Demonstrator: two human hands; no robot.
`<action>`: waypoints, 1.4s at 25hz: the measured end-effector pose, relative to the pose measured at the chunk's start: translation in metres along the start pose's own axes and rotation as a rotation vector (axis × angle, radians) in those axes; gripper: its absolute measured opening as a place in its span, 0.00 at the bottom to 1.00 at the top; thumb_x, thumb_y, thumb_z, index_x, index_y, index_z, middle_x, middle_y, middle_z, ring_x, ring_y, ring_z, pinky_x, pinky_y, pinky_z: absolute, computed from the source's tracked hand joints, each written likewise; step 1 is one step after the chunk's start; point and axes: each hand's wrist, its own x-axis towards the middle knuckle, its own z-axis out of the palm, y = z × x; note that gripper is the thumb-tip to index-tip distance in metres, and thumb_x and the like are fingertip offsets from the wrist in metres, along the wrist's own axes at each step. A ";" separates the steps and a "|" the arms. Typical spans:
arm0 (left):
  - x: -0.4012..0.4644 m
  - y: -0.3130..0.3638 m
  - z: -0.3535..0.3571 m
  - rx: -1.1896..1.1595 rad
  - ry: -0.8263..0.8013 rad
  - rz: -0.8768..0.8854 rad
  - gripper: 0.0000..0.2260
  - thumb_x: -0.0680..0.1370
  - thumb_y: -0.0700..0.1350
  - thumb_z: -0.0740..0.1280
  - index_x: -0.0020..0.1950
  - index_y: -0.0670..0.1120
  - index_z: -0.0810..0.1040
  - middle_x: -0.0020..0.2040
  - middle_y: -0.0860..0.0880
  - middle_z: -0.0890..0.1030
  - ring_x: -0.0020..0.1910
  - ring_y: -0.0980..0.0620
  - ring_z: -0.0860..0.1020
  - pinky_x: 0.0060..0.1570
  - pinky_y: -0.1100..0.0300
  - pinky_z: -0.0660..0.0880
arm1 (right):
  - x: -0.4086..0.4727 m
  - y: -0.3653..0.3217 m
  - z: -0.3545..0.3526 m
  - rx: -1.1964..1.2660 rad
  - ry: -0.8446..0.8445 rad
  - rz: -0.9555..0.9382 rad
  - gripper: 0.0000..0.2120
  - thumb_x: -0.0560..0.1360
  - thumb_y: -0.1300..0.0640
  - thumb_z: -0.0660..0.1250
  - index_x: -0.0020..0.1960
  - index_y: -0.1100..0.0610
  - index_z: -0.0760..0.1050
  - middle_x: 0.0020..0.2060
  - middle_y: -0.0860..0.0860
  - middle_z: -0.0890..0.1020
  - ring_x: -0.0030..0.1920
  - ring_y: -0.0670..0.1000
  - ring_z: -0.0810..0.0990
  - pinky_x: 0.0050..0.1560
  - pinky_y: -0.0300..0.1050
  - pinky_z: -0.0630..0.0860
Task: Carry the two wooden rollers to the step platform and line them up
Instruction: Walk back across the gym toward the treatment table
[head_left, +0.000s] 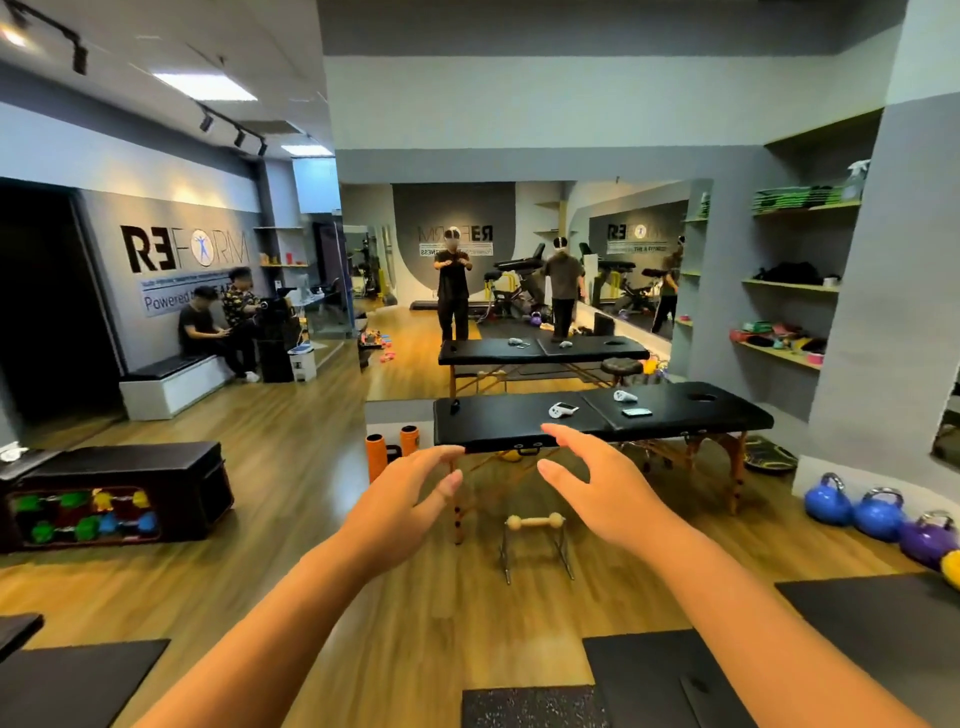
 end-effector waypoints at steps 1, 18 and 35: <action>0.027 -0.012 0.005 -0.005 0.014 -0.015 0.19 0.84 0.57 0.59 0.75 0.58 0.70 0.69 0.58 0.77 0.68 0.58 0.73 0.66 0.57 0.72 | 0.028 0.012 0.002 -0.004 -0.005 -0.004 0.26 0.82 0.42 0.62 0.78 0.42 0.64 0.73 0.44 0.73 0.73 0.47 0.69 0.69 0.45 0.66; 0.411 -0.302 0.151 -0.024 -0.137 0.063 0.21 0.84 0.53 0.61 0.77 0.54 0.69 0.73 0.52 0.76 0.72 0.52 0.72 0.69 0.52 0.69 | 0.406 0.235 0.140 -0.001 0.027 0.215 0.26 0.82 0.42 0.63 0.79 0.43 0.65 0.75 0.45 0.72 0.75 0.47 0.68 0.71 0.46 0.65; 0.696 -0.541 0.416 -0.041 -0.367 -0.124 0.21 0.84 0.53 0.62 0.78 0.55 0.67 0.73 0.51 0.75 0.72 0.49 0.71 0.67 0.53 0.67 | 0.690 0.573 0.305 0.043 -0.164 0.424 0.25 0.81 0.45 0.65 0.77 0.45 0.69 0.70 0.47 0.76 0.72 0.49 0.71 0.70 0.48 0.67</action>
